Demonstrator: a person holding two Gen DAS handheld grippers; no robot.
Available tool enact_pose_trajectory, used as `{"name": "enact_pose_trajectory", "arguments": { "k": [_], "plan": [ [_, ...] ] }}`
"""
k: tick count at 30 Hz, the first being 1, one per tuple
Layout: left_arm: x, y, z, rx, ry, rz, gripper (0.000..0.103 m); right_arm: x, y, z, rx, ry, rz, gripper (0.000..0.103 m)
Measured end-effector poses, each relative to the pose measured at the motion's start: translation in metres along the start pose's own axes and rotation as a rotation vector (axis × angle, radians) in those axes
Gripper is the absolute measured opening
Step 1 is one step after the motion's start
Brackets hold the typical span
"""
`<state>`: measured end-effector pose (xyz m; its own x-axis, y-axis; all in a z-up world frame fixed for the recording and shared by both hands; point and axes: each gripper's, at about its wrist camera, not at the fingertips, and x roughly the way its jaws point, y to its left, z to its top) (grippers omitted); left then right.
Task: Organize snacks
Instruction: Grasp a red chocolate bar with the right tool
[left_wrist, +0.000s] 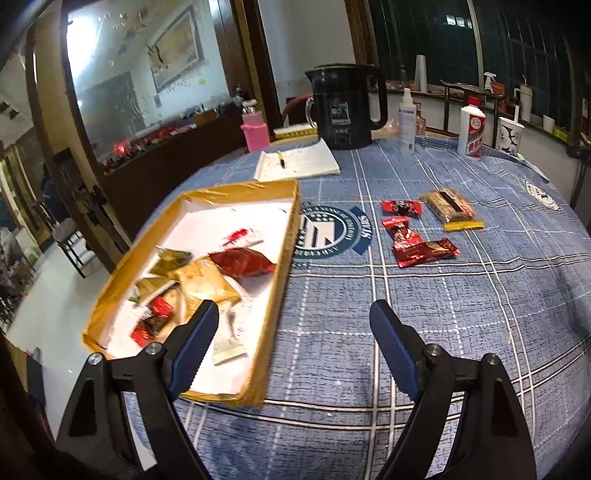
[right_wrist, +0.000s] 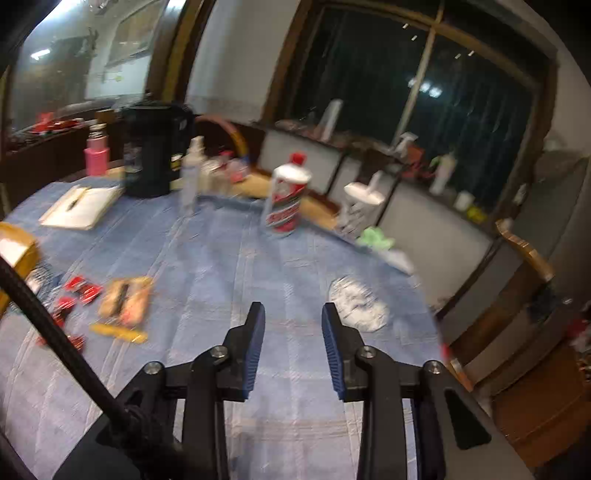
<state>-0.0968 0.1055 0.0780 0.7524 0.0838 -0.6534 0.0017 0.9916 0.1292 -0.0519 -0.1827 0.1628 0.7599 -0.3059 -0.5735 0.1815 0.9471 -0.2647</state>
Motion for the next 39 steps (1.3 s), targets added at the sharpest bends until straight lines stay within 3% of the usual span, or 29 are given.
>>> {"name": "enact_pose_trajectory", "arguments": {
  "k": [3,11,18,22,26,31,34,39],
  "plan": [
    [0.007,0.006,0.0,-0.038,0.023,-0.038,0.084,0.018,0.013,-0.013,0.052,0.062,0.155,0.035],
    [0.025,0.022,0.004,-0.172,0.085,-0.22,0.084,0.055,0.111,-0.049,0.045,0.227,0.575,0.035],
    [0.037,0.02,0.007,-0.194,0.115,-0.283,0.084,0.08,0.173,-0.036,0.11,0.296,0.784,0.035],
    [0.039,0.024,0.008,-0.196,0.113,-0.293,0.084,0.088,0.199,-0.036,0.063,0.348,0.821,0.035],
    [0.043,0.034,0.013,-0.231,0.118,-0.332,0.084,0.07,0.211,-0.043,-0.054,0.365,0.86,0.036],
    [0.053,0.031,0.031,-0.248,0.138,-0.393,0.084,0.05,0.231,-0.05,-0.183,0.288,0.732,0.036],
    [0.06,0.02,0.046,-0.216,0.155,-0.395,0.084,0.043,0.24,-0.053,-0.213,0.246,0.655,0.026],
    [0.086,0.001,0.061,-0.162,0.208,-0.398,0.084,0.037,0.213,-0.062,-0.143,0.231,0.638,0.025]
  ]
}}
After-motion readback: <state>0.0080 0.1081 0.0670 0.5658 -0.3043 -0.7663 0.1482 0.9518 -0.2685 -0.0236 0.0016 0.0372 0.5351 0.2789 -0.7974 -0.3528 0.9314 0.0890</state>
